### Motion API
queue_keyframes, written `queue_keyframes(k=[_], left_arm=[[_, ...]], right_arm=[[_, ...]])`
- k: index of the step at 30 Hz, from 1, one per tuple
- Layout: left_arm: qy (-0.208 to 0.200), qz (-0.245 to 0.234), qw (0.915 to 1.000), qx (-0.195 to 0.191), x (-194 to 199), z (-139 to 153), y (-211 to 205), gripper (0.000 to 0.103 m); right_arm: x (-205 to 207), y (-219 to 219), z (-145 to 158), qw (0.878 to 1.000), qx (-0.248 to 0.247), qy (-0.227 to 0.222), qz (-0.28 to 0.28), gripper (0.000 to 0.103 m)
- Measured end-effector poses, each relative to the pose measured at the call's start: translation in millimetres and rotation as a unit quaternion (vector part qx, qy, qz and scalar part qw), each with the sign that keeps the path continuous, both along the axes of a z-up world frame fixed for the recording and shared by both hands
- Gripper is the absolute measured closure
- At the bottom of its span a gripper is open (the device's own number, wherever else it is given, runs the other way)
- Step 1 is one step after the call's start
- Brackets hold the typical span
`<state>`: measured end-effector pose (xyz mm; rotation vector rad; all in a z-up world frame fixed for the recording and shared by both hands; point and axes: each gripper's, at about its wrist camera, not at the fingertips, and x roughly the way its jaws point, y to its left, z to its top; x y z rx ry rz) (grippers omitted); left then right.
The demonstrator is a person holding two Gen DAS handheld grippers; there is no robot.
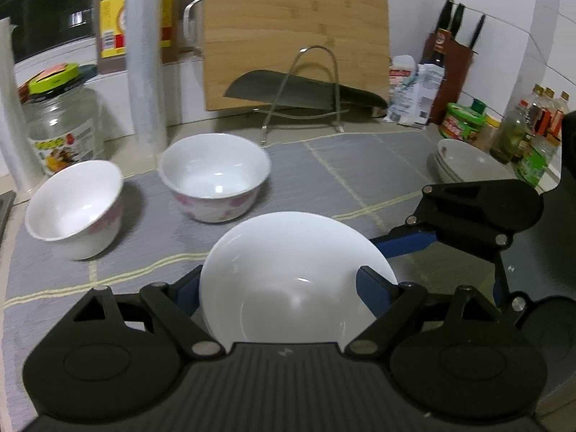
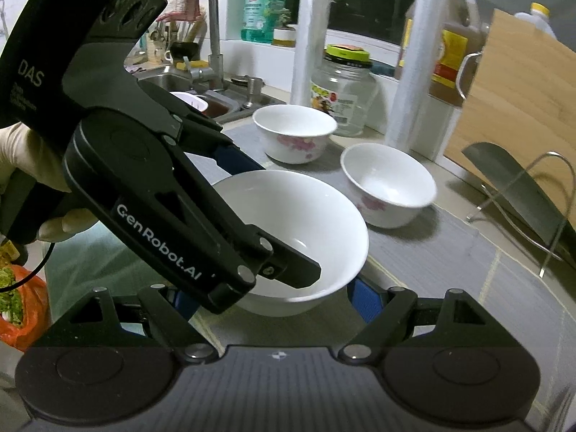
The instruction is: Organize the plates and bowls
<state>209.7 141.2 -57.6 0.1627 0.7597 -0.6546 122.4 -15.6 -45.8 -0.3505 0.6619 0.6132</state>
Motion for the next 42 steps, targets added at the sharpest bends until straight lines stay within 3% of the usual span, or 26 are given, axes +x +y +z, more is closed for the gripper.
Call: queue_keyframes(k=[23, 42], left_arm=[[0.010, -0.056, 0.9983, -0.016, -10, -5, -76, 0.016], [0.024, -0.054, 0.9982, -0.014, -11, -18, -99, 0.016]], right_arm=[[-22, -66, 6, 0.998, -0.025, 0.006, -0.053, 0.016], [-19, -83, -1, 0.998, -0.035, 0.027, -0.051, 0.016]])
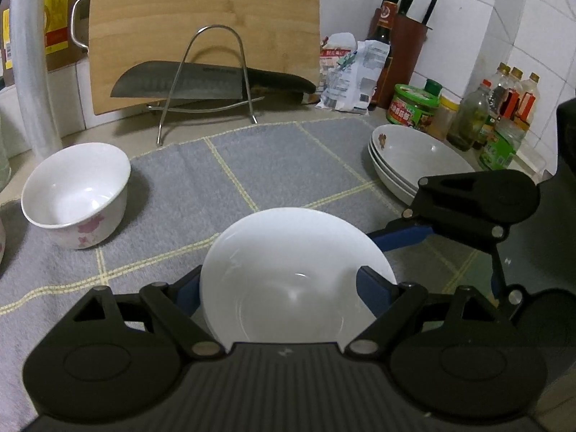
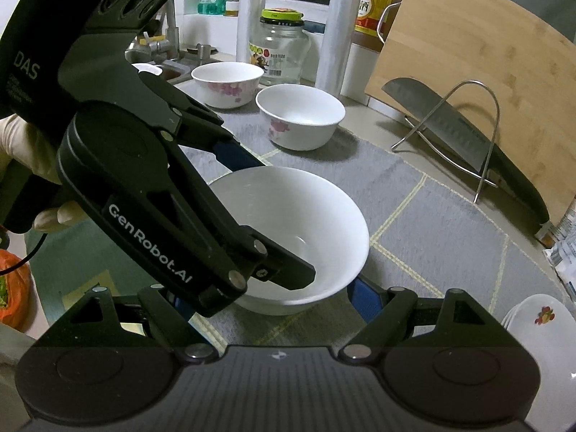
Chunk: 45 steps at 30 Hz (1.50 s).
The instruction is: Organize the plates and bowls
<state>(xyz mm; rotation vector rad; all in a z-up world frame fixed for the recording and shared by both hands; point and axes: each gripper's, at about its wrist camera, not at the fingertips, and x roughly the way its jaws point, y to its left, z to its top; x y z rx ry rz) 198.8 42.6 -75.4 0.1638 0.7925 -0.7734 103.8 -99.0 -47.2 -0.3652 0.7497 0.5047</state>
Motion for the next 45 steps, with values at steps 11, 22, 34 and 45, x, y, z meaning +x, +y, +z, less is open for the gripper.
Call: queue_keyframes(k=[11, 22, 34, 45], left_arm=[[0.003, 0.008, 1.0000, 0.000, -2, -5, 1, 0.008], [-0.033, 0.042, 0.9985, -0.015, -11, 9, 19, 0.007], [-0.071, 0.117, 0.9903, -0.026, -22, 22, 53, 0.001], [-0.096, 0.149, 0.9842, -0.009, -20, 19, 86, 0.001]], right_arm=[[4, 2, -6, 1.000, -0.004, 0.015, 0.008, 0.013], [-3, -6, 1, 1.000, 0.011, 0.003, -0.001, 0.002], [-9, -8, 18, 0.999, 0.041, -0.012, -0.031, 0.000], [0, 6, 28, 0.996, 0.046, -0.031, -0.075, 0.000]])
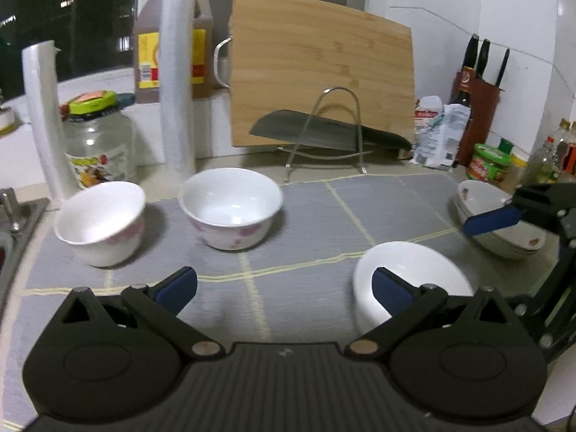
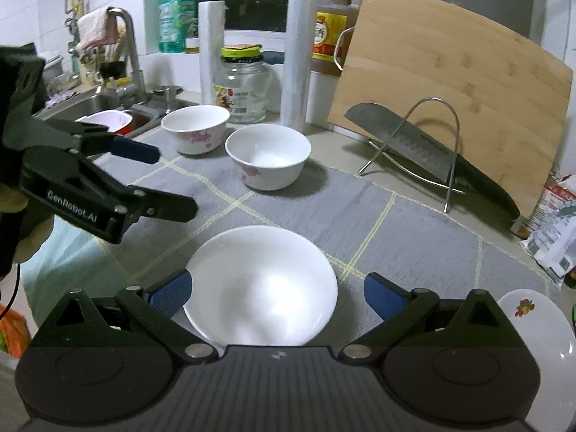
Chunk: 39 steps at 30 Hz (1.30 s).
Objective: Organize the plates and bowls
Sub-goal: 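Carry the held white bowl with the right gripper toward the pink-flowered bowl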
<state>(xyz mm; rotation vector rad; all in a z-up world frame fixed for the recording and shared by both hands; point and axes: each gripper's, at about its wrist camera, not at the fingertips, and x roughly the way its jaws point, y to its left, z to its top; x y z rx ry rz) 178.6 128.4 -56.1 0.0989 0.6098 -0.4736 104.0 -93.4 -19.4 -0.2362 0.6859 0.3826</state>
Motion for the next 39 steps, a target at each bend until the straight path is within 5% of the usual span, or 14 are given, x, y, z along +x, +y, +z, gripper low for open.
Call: queue_keyframes(k=[8, 17, 39], left_arm=[[-0.004, 0.003, 0.9999, -0.009, 5, -2, 21, 0.001], [0.002, 0.050, 0.9983, -0.031, 17, -5, 24, 0.001], [-0.023, 0.088, 0.9952, 0.037, 73, -34, -6, 0.001]], right_arm=[[8, 12, 7, 1.000, 0.001, 0.004, -0.019, 0.000], [38, 7, 22, 0.999, -0.019, 0.006, 0.027, 0.000], [177, 25, 10, 0.991, 0.044, 0.062, 0.113, 0.000]])
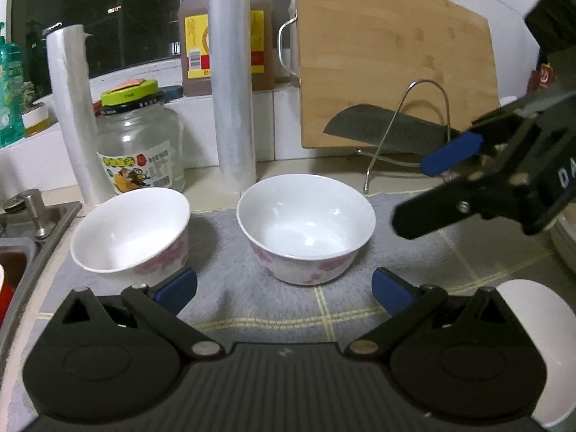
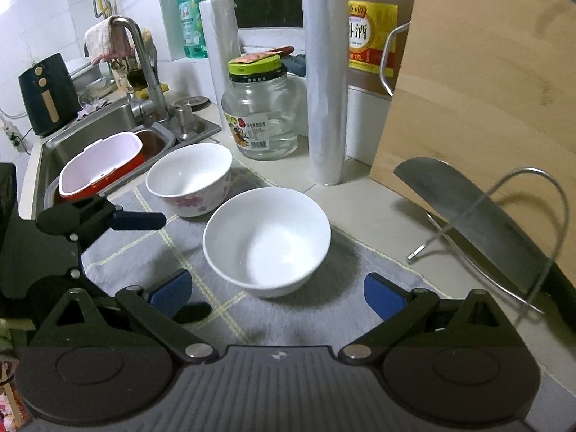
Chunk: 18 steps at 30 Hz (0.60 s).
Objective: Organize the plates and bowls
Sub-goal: 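Carry the held white bowl with the right gripper toward the pink-flowered bowl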
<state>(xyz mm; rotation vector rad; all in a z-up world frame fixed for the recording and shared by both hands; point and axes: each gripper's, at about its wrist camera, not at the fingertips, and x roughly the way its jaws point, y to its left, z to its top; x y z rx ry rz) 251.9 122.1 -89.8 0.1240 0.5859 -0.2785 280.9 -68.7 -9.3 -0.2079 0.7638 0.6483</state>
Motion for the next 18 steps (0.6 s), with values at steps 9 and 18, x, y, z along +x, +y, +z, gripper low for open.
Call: queue_keyframes(k=[9, 18], left_arm=[[-0.002, -0.012, 0.9999, 0.009, 16, -7, -7, 0.001], [0.000, -0.024, 0.9997, 0.003, 25, -9, -8, 0.003]], right_arm=[[41, 17, -13, 1.000, 0.010, 0.024, 0.013, 0.001], [69, 23, -26, 0.999, 0.021, 0.048, 0.007, 0.006]])
